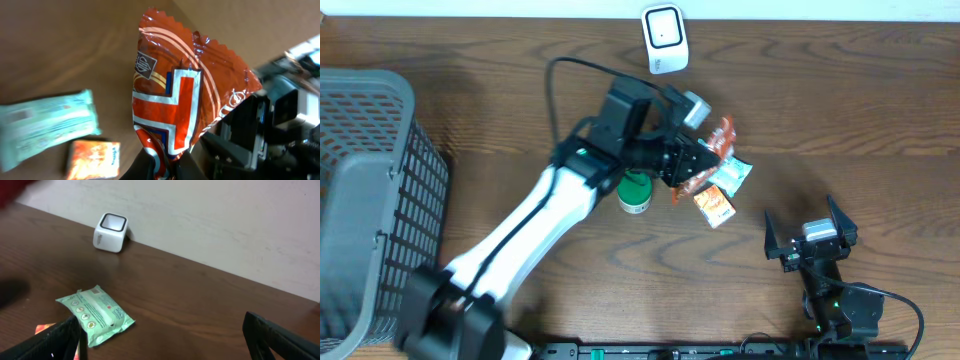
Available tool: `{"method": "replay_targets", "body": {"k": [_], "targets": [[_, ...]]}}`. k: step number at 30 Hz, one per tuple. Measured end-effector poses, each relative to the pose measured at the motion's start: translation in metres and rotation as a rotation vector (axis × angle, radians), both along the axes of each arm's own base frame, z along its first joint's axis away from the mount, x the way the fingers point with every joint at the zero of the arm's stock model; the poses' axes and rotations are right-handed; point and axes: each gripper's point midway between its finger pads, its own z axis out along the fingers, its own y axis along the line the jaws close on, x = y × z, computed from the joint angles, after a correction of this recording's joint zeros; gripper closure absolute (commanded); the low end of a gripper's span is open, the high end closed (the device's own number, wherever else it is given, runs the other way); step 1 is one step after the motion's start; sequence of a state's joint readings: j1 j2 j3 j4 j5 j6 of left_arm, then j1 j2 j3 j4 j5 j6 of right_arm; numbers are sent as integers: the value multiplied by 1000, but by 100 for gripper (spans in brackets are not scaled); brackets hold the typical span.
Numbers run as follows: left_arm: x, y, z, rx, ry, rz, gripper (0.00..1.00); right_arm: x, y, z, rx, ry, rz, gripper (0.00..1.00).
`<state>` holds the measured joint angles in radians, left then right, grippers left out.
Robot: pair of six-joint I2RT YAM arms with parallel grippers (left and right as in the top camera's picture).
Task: Scan the item barcode
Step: 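Carry the red snack bar to the table beside the wipes pack, then release the snack bar and retract the left arm to the basket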
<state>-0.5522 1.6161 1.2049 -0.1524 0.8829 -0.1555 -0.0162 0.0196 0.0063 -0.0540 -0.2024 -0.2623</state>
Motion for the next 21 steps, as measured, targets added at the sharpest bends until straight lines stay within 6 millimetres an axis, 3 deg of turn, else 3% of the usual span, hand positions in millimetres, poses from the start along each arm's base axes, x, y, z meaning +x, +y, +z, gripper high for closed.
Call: {"method": "replay_targets", "body": {"k": [6, 10, 14, 19, 20, 21], "targets": [[-2, -20, -64, -31, 164, -138, 93, 0, 0, 0, 0, -1, 0, 1], [-8, -24, -97, -39, 252, -193, 93, 0, 0, 0, 0, 0, 0, 1], [-12, -25, -112, -42, 294, -219, 93, 0, 0, 0, 0, 0, 0, 1], [-13, -25, -117, -51, 266, -248, 93, 0, 0, 0, 0, 0, 0, 1], [-13, -24, -117, -53, 260, -252, 88, 0, 0, 0, 0, -1, 0, 1], [-13, -24, -118, -56, 253, -257, 60, 0, 0, 0, 0, 0, 0, 1]]}}
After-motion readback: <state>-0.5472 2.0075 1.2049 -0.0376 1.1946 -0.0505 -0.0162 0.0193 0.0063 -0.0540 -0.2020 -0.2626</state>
